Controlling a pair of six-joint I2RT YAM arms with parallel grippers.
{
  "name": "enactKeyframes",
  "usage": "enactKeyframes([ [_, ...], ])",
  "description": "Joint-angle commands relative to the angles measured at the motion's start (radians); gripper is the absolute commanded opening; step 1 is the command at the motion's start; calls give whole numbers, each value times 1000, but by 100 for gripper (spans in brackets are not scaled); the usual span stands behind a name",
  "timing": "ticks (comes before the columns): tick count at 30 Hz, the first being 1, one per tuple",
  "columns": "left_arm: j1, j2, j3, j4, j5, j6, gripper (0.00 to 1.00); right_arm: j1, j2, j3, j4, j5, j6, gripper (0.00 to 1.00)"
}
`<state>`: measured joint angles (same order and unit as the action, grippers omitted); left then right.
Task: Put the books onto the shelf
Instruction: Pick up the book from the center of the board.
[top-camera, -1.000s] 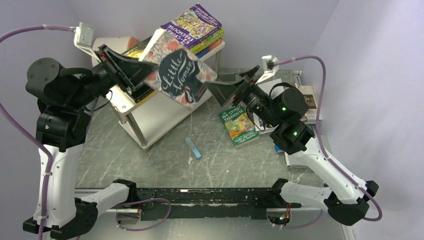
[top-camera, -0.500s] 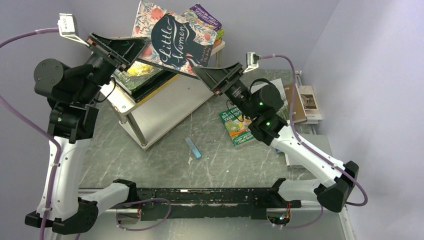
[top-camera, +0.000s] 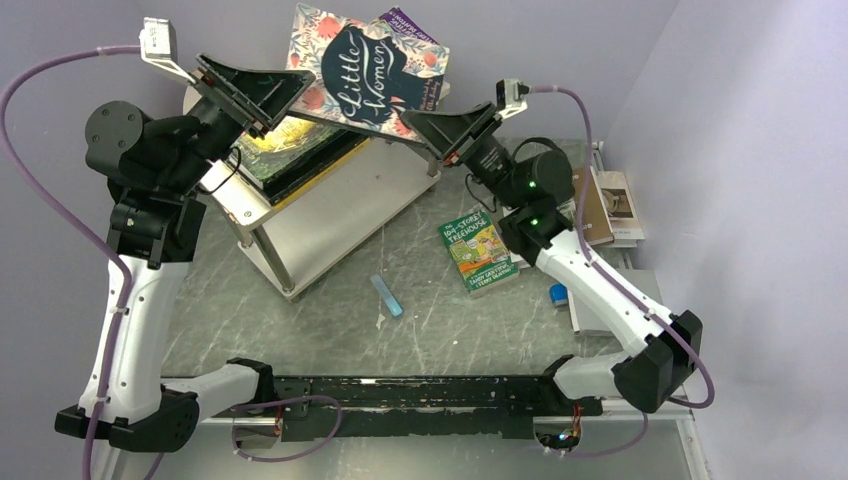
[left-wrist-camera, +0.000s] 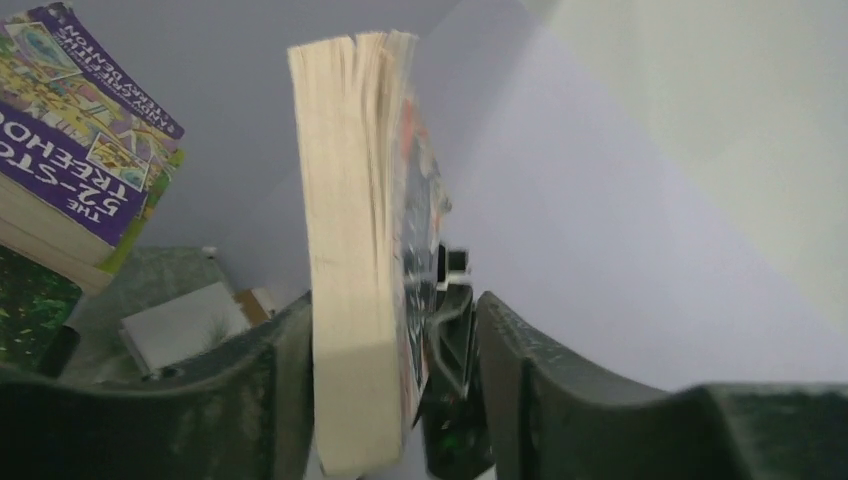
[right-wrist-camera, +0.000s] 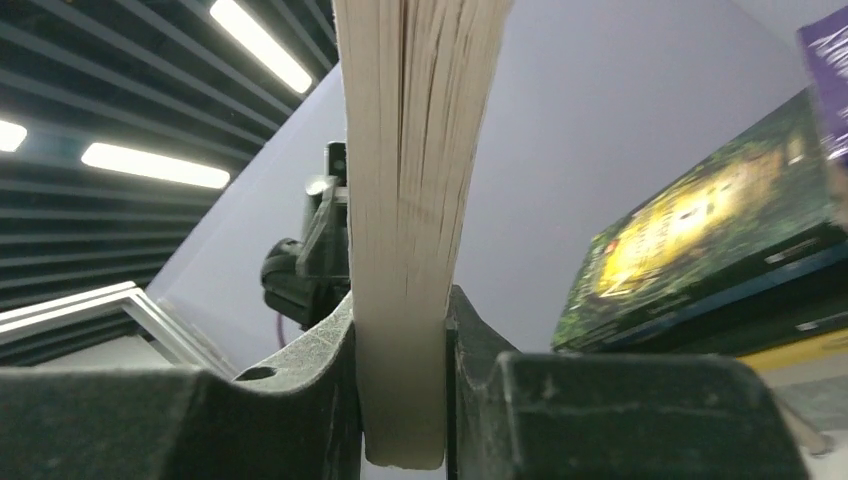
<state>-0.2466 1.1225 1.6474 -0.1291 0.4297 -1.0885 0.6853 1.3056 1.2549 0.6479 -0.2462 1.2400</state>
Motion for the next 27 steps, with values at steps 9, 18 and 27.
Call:
enactKeyframes([
  [9,2,70,87,7,430,180,61,-276,24,78,106,-530,58,0],
  [18,10,93,41,114,476,119,46,-319,82,166,134,-656,145,0],
  [27,10,140,-2,297,481,7,6,-314,176,287,76,-666,142,3],
])
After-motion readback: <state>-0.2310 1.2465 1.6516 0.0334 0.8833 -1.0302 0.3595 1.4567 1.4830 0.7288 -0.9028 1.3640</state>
